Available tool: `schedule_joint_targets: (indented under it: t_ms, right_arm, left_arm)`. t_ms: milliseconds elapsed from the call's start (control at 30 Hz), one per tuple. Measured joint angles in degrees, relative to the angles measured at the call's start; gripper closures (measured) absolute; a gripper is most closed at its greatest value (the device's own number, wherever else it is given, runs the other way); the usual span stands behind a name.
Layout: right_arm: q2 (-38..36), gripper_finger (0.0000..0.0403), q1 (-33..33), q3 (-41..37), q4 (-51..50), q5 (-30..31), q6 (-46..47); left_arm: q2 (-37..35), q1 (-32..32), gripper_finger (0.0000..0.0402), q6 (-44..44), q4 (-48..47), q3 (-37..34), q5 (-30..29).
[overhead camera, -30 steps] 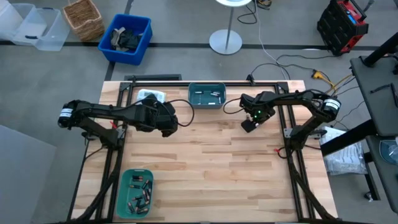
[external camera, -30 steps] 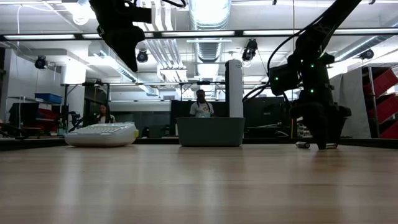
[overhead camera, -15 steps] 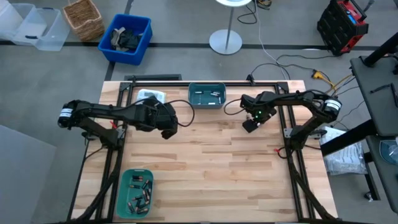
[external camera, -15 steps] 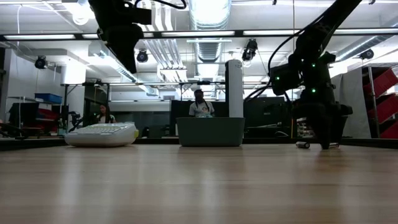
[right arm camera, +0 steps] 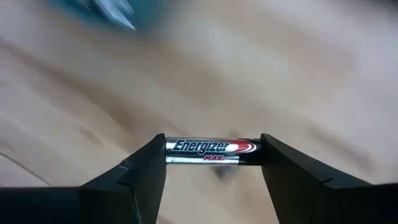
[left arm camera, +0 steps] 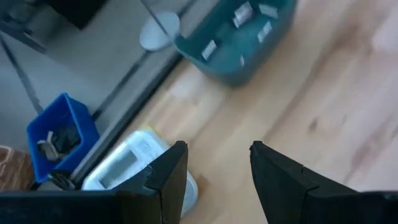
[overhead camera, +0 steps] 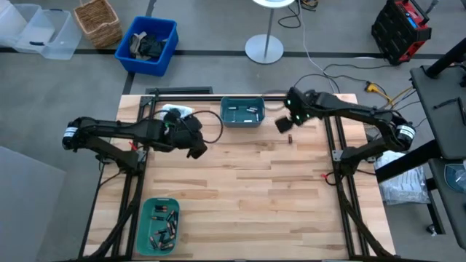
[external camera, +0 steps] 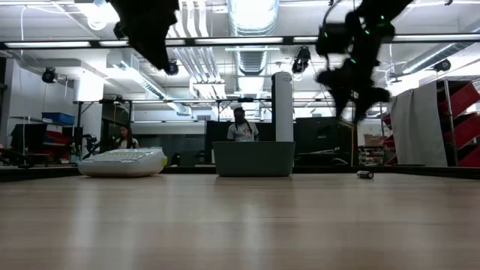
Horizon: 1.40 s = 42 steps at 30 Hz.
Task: Sort batteries
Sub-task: Put the silver battery into the blue bin
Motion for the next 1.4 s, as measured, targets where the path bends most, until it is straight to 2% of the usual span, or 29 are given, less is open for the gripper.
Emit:
schedule_joint_targets:
  t_ms: [267,367,667,833,1033,1400]
  right_arm:
    - [7.14,0.0183,-0.08,13.06,17.25,0.69,-0.67]
    - [11.61,0.0183,-0.35,18.00,19.43,2.23,-0.07]
    - [27.26,0.0177,0.04,31.86,14.66,1.47,2.05]
    - [32.88,0.0175,0.17,37.46,10.32,1.33,2.05]
    - [35.71,0.0172,0.28,41.87,5.96,1.31,2.03]
    - [36.35,0.0170,0.42,42.65,5.71,0.37,1.99]
  left_arm:
    - [-3.73,0.02,0.0246,0.08,0.53,4.20,-8.53]
    - [-4.73,0.02,0.0246,0.05,0.63,5.50,-10.49]
    - [-7.50,0.02,0.0246,-0.24,0.64,6.09,-12.52]
    - [-8.16,0.02,0.0246,-1.04,0.17,5.13,-12.27]
    - [-8.80,0.02,0.0246,-6.49,-4.56,4.40,-11.40]
    - [-9.02,0.02,0.0246,-6.67,-4.74,4.34,-11.84]
